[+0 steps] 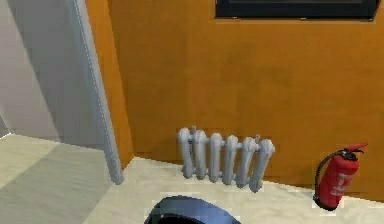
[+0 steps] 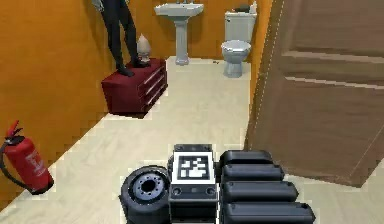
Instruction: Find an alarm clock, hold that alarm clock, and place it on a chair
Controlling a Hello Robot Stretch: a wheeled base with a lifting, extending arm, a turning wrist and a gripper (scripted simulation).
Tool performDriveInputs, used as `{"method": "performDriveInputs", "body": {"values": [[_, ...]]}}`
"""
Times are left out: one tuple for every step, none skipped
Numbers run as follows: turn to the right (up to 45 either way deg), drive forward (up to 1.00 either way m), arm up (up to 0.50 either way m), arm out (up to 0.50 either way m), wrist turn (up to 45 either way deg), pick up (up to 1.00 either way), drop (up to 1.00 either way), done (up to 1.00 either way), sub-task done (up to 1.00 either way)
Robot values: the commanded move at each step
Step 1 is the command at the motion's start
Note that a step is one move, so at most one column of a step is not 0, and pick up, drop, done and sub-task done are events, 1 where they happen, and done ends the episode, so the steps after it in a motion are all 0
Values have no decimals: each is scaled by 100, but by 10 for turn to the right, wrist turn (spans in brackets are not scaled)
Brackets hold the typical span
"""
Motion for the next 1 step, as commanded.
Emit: {"method": "performDriveInputs", "body": {"values": [[-270,0,0,0,0,0,0,0,0]]}}
